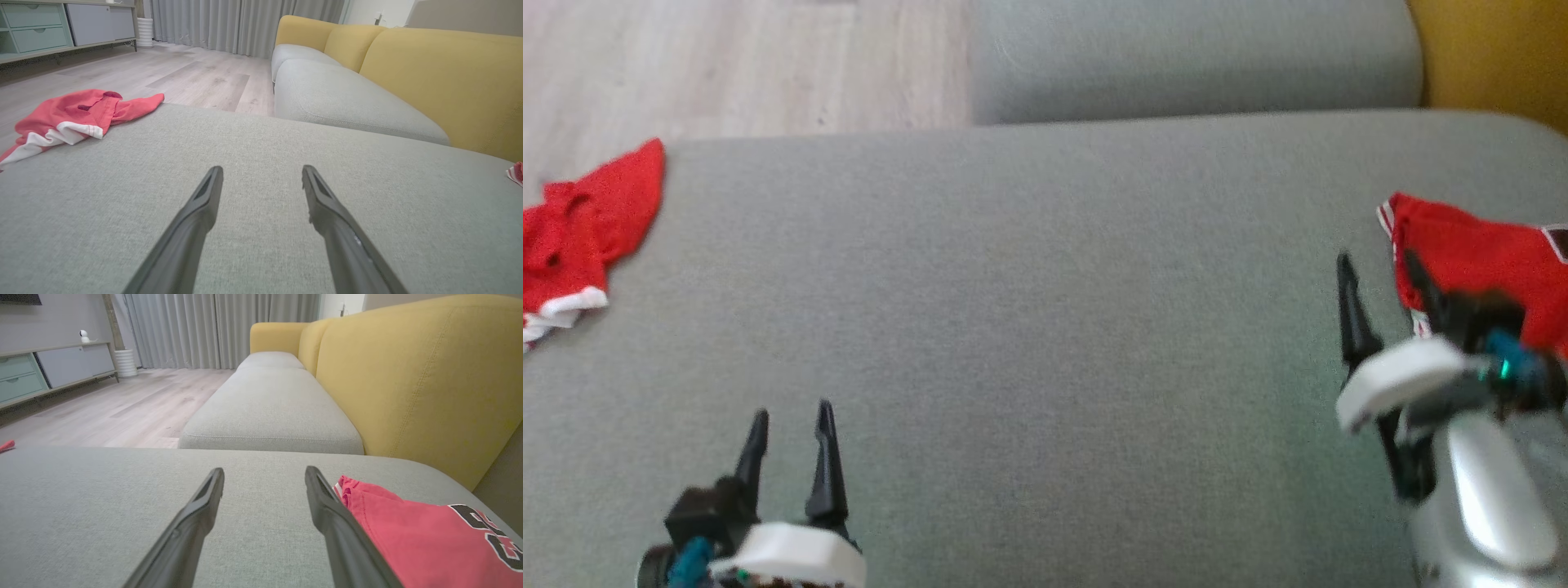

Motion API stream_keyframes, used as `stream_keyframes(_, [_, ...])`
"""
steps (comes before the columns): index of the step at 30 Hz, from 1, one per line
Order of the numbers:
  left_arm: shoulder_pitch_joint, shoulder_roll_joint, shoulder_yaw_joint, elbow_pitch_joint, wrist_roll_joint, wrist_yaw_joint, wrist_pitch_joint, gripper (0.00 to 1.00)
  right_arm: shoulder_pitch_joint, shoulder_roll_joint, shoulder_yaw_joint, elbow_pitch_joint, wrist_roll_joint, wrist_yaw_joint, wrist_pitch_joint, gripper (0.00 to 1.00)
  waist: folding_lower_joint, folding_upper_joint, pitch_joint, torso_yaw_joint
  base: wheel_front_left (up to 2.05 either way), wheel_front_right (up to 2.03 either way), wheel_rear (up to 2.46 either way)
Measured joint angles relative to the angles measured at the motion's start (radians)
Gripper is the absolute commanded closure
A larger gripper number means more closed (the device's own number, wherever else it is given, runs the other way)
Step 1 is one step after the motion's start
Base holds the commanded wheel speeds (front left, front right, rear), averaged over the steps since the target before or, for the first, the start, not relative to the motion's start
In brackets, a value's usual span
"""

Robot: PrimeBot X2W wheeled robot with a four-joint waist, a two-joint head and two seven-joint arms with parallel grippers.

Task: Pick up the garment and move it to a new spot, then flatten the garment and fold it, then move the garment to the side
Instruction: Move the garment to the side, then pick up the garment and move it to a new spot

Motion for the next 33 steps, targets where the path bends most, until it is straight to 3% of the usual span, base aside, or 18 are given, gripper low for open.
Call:
stream_keyframes(6, [0.042, -0.003, -0.022, 0.007, 0.002, -0.008, -0.005, 0.00, 0.186, 0.038, -0.023, -0.183, -0.077, 0.000, -0.032, 0.00, 0.0001, 0.0000, -0.053, 0.042, 0.00, 0.00, 0.00])
stream_keyframes(14, [0.101, -0.005, -0.022, -0.013, 0.009, -0.002, -0.007, 0.00, 0.417, 0.046, 0.036, -0.313, 0.057, 0.000, -0.039, 0.00, 0.0001, 0.0000, -0.097, 0.050, 0.00, 0.00, 0.00])
stream_keyframes(25, [0.128, -0.005, -0.016, -0.016, 0.014, -0.002, -0.013, 0.00, 0.436, 0.046, 0.034, -0.321, 0.063, 0.000, -0.039, 0.00, 0.0003, 0.0000, -0.103, 0.037, 0.00, 0.00, 0.00])
stream_keyframes(33, [0.124, -0.005, -0.018, -0.024, 0.028, -0.003, -0.013, 0.00, 0.437, 0.046, 0.026, -0.320, 0.063, 0.000, -0.038, 0.00, 0.0004, 0.0000, -0.099, 0.093, 0.00, 0.00, 0.00])
